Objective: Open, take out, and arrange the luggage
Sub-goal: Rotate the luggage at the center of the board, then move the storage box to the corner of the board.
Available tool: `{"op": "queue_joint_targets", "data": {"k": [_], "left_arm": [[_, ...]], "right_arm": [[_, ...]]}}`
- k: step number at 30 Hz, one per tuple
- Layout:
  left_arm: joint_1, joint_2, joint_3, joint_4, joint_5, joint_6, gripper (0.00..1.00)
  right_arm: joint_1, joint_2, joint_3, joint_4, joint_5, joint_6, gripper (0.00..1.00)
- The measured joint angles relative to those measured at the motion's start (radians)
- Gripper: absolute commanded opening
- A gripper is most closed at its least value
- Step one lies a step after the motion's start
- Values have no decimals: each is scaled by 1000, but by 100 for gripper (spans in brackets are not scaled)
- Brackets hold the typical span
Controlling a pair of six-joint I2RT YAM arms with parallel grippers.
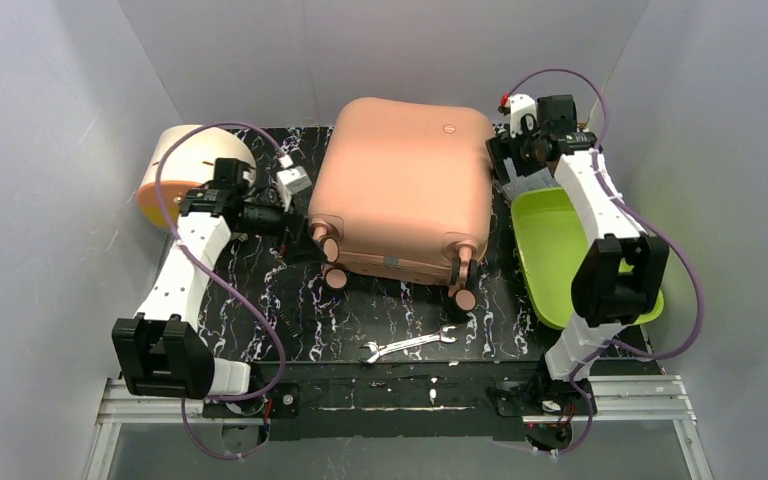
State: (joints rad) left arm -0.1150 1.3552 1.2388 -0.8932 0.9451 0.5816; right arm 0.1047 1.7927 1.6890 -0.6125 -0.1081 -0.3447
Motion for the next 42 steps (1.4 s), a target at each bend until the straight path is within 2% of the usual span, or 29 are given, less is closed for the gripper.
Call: {"op": "queue_joint_targets", "data": {"k": [6, 11, 20, 26, 33, 39, 42], "left_arm": [[211, -44, -35, 46, 224, 140, 98], [297, -9, -55, 83, 349, 279, 97], [303, 150, -54, 45, 407, 602, 79], [303, 270, -42, -37, 386, 795, 64], [289, 389, 14, -164, 352, 1013, 57], [253, 454, 52, -230, 317, 1128, 53], [239, 460, 52, -245, 295, 1162, 46]], "right_arm": [[13, -238, -261, 9, -90, -60, 100], [26, -402, -419, 32, -138, -105, 100], [22, -488, -595, 72, -183, -127, 100], [-15, -488, -614, 90, -245, -117, 100], [-54, -489, -628, 115, -304, -102, 100], [-84, -489, -653, 119, -335, -97, 100], [-91, -489, -655, 120, -345, -95, 100]]}}
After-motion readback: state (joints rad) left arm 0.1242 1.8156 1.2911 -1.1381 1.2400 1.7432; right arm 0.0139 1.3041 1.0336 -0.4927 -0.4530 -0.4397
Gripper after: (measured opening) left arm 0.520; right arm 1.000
